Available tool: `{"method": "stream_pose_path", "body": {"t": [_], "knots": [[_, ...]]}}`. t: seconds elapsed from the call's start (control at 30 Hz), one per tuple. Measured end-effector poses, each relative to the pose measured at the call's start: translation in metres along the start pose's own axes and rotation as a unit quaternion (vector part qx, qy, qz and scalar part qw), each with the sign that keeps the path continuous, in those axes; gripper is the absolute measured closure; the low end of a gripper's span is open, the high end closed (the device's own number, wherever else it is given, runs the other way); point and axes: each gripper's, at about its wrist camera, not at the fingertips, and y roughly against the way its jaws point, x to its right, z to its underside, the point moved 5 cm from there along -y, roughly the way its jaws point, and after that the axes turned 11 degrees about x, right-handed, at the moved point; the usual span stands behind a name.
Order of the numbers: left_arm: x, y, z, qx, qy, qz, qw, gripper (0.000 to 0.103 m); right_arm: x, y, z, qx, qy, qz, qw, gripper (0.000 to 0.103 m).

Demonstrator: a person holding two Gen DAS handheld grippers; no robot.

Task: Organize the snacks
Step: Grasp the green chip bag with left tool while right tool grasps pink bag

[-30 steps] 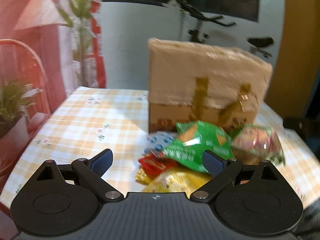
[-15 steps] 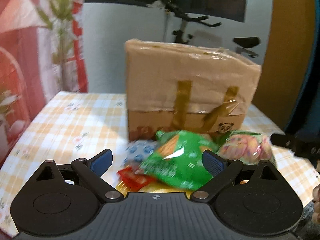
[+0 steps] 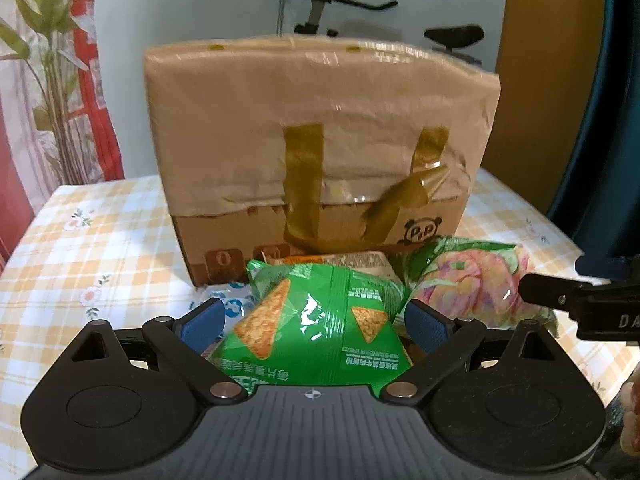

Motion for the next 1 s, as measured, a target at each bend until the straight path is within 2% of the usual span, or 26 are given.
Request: {"method": "stream_pose_path", "body": {"t": [0.17,0.3,0.5,0.73,0.87,1.0], "knots": [[0.0,-0.01,0.007,-0.013,-0.016,-0.013,0.9997,0.006,0.001,-0.008,0.001,-0.009,-0.002,-0.004,1.0,0.0],[-0.011,-0.004,0.006,-0.001,0.014,-0.008,0.9999,0.015,0.001,-0.014,0.004,-0.019,-0.003,-0.006,1.0,0.0],[-0.031,0.019,0.0,0.036,0.064,-0.023,0.997,0.016,0.002,-0.02,0.006,-0.029,-0.025,-0.017,0.999,0.0],[-0.041,0.041,-0.01,0.075,0.071,-0.07,0.9922,0.016,0.003,-0.033,0.003,-0.028,-0.079,-0.024,0.996,0.0],[-0.043,0.044,-0.01,0.082,0.076,-0.076,0.9908,0.016,0.002,-0.044,0.008,-0.039,-0.115,-0.024,0.992,0.0],[-0.046,0.046,-0.006,0.078,0.078,-0.077,0.9908,0.016,-0.001,-0.054,0.02,-0.044,-0.123,-0.019,0.991,0.0]]}}
